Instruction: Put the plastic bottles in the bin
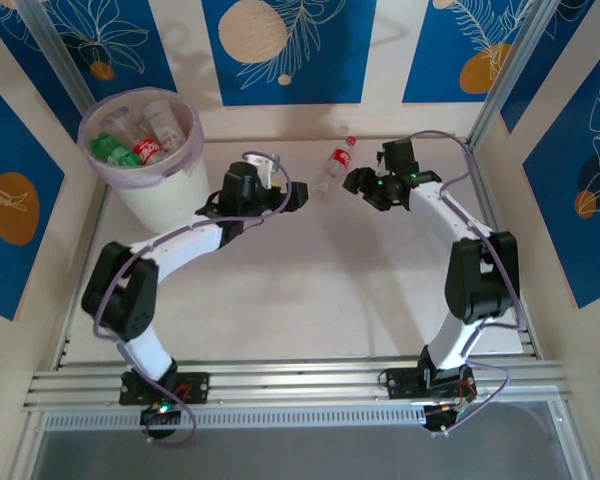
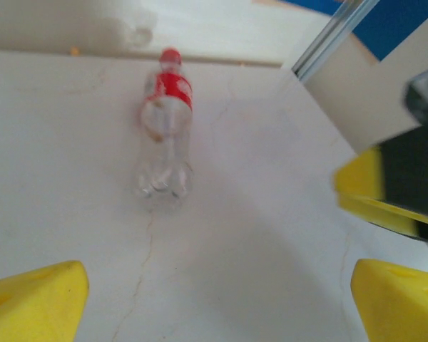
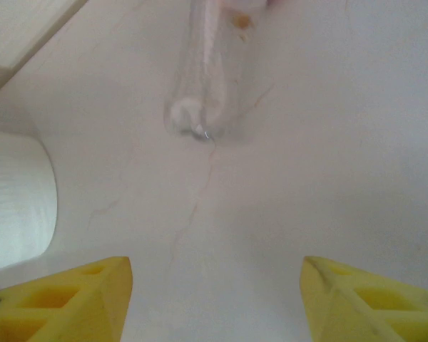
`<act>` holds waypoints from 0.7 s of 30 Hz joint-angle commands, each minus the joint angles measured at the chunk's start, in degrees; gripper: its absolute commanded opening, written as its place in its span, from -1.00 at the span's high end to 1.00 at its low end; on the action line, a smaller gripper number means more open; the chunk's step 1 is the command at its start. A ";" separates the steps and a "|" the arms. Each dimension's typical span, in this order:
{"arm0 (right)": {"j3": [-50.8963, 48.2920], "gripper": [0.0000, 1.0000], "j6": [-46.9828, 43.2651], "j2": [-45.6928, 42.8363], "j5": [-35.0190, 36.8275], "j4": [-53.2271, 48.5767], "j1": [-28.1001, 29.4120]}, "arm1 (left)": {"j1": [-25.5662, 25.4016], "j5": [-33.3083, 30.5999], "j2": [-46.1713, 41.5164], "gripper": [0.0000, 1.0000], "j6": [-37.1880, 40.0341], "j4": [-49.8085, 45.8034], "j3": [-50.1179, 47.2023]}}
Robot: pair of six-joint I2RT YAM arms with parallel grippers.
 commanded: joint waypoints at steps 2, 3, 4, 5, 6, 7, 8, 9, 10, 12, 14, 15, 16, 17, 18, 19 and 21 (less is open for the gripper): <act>11.21 -0.64 0.53 8.47 5.97 -6.30 0.66 | -0.84 -4.43 -7.05 -0.92 -0.36 -9.92 -1.51; 13.77 -0.70 0.35 10.76 6.57 -7.32 0.91 | -1.06 -4.75 -8.65 -0.93 -0.35 -11.16 -1.59; 16.80 -0.74 0.21 13.17 7.05 -7.81 1.13 | -1.34 -5.25 -10.68 -0.94 -0.03 -12.54 -1.67; 20.06 -0.76 0.46 15.92 7.50 -8.40 1.32 | -1.54 -6.03 -12.50 -0.95 0.16 -14.42 -1.71; 23.08 -0.80 0.75 18.38 8.11 -9.55 1.55 | -1.58 -6.86 -14.56 -0.96 0.18 -16.09 -1.72; 27.67 -0.81 1.07 21.90 8.67 -11.74 1.78 | -1.64 -8.00 -16.69 -0.97 0.25 -17.99 -1.74; 32.60 -0.82 1.36 25.62 9.78 -14.58 2.04 | -1.65 -9.16 -18.87 -0.97 0.33 -19.87 -1.80; 36.96 -0.82 1.71 28.73 11.47 -17.42 2.34 | -1.65 -10.06 -20.69 -0.97 0.54 -21.52 -1.86; 42.53 -0.82 2.13 32.62 13.71 -21.38 2.71 | -1.61 -11.10 -22.81 -0.97 0.84 -23.56 -1.89; 52.74 -0.82 3.12 39.40 18.82 -29.13 3.22 | -1.52 -12.52 -26.52 -0.98 1.21 -27.08 -1.90; 62.27 -0.83 3.73 45.51 21.76 -35.51 3.48 | -1.52 -13.68 -29.92 -0.99 1.56 -30.45 -1.92; 64.22 -0.83 4.09 47.13 21.56 -36.23 3.41 | -1.52 -14.27 -31.23 -0.99 1.67 -31.74 -2.03; 65.12 -0.83 4.60 48.32 20.79 -35.79 3.23 | -1.48 -14.91 -32.56 -1.00 1.76 -32.75 -2.35; 65.13 -0.82 5.03 48.88 19.87 -34.82 3.09 | -1.44 -15.31 -33.59 -1.00 1.91 -33.42 -2.59; 64.80 -0.80 5.50 49.37 19.11 -33.93 3.00 | -1.33 -15.59 -34.56 -1.00 1.85 -33.99 -3.02; 64.35 -0.77 5.88 49.62 18.85 -33.26 2.91 | -1.32 -15.79 -35.33 -1.00 1.77 -34.30 -3.38; 63.18 -0.73 6.34 49.90 18.47 -32.41 2.89 | -1.10 -16.14 -36.40 -1.00 1.49 -34.76 -4.04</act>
